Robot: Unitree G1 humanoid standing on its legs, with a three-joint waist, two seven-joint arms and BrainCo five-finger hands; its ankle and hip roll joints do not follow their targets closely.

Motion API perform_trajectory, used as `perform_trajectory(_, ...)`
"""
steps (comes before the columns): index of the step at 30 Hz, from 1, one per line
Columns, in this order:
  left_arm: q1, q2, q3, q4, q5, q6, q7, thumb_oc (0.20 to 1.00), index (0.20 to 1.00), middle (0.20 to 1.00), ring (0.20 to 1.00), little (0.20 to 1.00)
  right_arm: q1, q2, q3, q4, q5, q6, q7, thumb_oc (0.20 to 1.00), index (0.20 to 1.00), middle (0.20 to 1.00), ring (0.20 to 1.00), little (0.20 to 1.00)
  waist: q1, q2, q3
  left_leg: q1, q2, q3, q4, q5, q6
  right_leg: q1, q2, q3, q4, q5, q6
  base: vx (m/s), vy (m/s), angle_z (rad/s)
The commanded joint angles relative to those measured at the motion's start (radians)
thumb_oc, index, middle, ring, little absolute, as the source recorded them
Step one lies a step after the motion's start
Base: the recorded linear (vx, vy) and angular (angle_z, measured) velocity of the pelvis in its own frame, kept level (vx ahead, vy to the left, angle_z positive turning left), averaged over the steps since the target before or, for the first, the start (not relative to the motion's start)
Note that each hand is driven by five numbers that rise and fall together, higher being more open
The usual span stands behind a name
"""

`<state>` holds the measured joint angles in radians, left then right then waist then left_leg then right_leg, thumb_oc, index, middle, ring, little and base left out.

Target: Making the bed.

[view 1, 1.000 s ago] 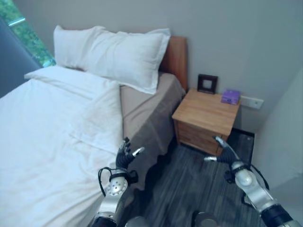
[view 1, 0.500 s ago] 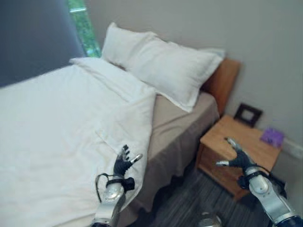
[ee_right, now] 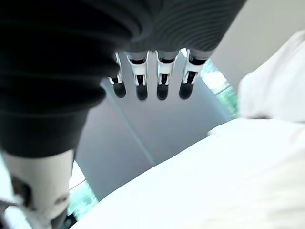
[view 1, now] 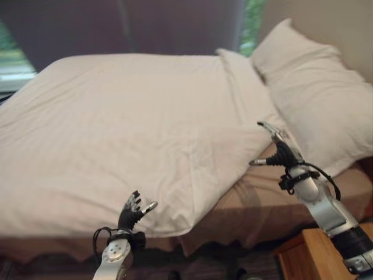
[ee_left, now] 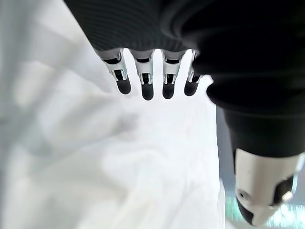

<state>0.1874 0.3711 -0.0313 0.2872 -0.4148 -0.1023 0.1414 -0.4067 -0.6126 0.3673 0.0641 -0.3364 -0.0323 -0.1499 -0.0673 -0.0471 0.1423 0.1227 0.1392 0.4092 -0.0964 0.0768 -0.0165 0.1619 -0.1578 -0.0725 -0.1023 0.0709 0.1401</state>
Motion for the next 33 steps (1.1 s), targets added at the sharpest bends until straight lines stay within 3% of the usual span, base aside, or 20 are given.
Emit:
perform_trajectory(1, -0.069, 0.035, 0.037, -0.072, -0.087, -0.07, -0.009, 1.0, 1.0, 1.0, 1.0, 1.0, -0.092, 0.039, -0.004, -0.011, 0.002, -0.015, -0.019, 1.0, 1.0, 1.0, 1.0, 1.0, 0.008, -0.046, 0.008, 0.057, 0.026, 0.019, 0.01, -0.081, -0.064, -0.106, -0.105, 0.005, 0.015, -0.023, 0.045, 0.07, -0.097, 0.3)
perform_trajectory(6, -0.046, 0.021, 0.077, -0.063, -0.145, -0.097, 0.015, 1.0, 1.0, 1.0, 1.0, 1.0, -0.225, 0.049, 0.082, 0.174, 0.019, 0.017, -0.027, 1.0, 1.0, 1.0, 1.0, 1.0, 0.076, -0.029, 0.006, 0.041, 0.041, -0.042, 0.009, -0.064, -0.081, -0.061, -0.092, -0.061, 0.015, -0.047, 0.034, 0.07, -0.122, 0.08)
perform_trajectory(11, -0.06, 0.05, 0.101, -0.043, -0.18, -0.119, 0.037, 1.0, 1.0, 1.0, 1.0, 1.0, -0.349, 0.024, 0.142, 0.335, 0.002, 0.044, -0.044, 1.0, 1.0, 1.0, 1.0, 1.0, 0.112, -0.017, 0.038, 0.011, 0.052, -0.091, 0.011, -0.052, -0.095, -0.066, -0.076, -0.087, 0.015, -0.054, 0.023, 0.04, -0.113, 0.43)
perform_trajectory(13, -0.074, 0.065, 0.109, -0.042, -0.187, -0.127, 0.043, 1.0, 1.0, 1.0, 1.0, 1.0, -0.372, 0.001, 0.141, 0.363, 0.008, 0.043, -0.056, 1.0, 1.0, 1.0, 1.0, 1.0, 0.114, -0.015, 0.053, -0.014, 0.059, -0.101, 0.018, -0.044, -0.103, -0.074, -0.074, -0.098, 0.015, -0.057, 0.021, -0.09, -0.096, 0.25)
perform_trajectory(16, -0.114, 0.101, 0.106, -0.014, -0.198, -0.119, 0.052, 1.0, 1.0, 1.0, 1.0, 1.0, -0.418, -0.062, 0.133, 0.464, 0.018, 0.065, -0.081, 1.0, 1.0, 1.0, 1.0, 1.0, 0.119, -0.009, 0.076, -0.071, 0.112, -0.071, 0.032, -0.004, -0.136, -0.079, -0.074, -0.175, 0.015, -0.078, 0.016, -0.06, -0.099, 0.6)
perform_trajectory(20, -0.146, 0.151, 0.093, 0.033, -0.19, -0.108, 0.038, 1.0, 1.0, 1.0, 1.0, 1.0, -0.429, -0.078, 0.12, 0.532, 0.032, 0.077, -0.096, 1.0, 1.0, 1.0, 1.0, 1.0, 0.11, 0.015, 0.082, -0.105, 0.125, -0.089, 0.022, 0.022, -0.148, -0.072, -0.064, -0.236, 0.015, -0.073, 0.015, 0.01, -0.07, 0.77)
perform_trajectory(25, -0.16, 0.203, 0.108, 0.035, -0.202, -0.105, 0.013, 1.0, 1.0, 1.0, 1.0, 1.0, -0.457, -0.125, 0.1, 0.573, 0.041, 0.088, -0.111, 1.0, 1.0, 1.0, 1.0, 1.0, 0.105, 0.047, 0.104, -0.177, 0.13, -0.12, 0.013, 0.043, -0.154, -0.135, -0.063, -0.255, 0.033, -0.07, 0.013, -0.09, -0.026, 0.37)
perform_trajectory(26, -0.172, 0.221, 0.114, 0.043, -0.217, -0.117, 0.014, 1.0, 1.0, 1.0, 1.0, 1.0, -0.51, -0.16, 0.105, 0.622, 0.048, 0.089, -0.13, 1.0, 1.0, 1.0, 1.0, 1.0, 0.109, 0.066, 0.136, -0.222, 0.133, -0.129, 0.014, 0.058, -0.158, -0.202, -0.068, -0.247, 0.07, -0.072, 0.009, -0.14, 0.005, 0.38)
perform_trajectory(29, -0.172, 0.23, 0.117, 0.043, -0.221, -0.123, 0.014, 1.0, 1.0, 1.0, 1.0, 1.0, -0.554, -0.178, 0.119, 0.647, 0.046, 0.09, -0.138, 1.0, 1.0, 1.0, 1.0, 1.0, 0.112, 0.076, 0.149, -0.246, 0.137, -0.131, 0.017, 0.06, -0.161, -0.242, -0.073, -0.242, 0.098, -0.079, 0.009, -0.13, 0.027, 0.02)
perform_trajectory(33, -0.192, 0.275, 0.126, 0.068, -0.251, -0.142, 0.018, 1.0, 1.0, 1.0, 1.0, 1.0, -0.809, -0.175, 0.243, 0.779, 0.046, 0.077, -0.192, 1.0, 1.0, 1.0, 1.0, 1.0, 0.128, 0.102, 0.21, -0.361, 0.173, -0.097, 0.023, 0.104, -0.175, -0.432, -0.084, -0.198, 0.199, -0.086, 0.007, -0.22, 0.018, -0.25)
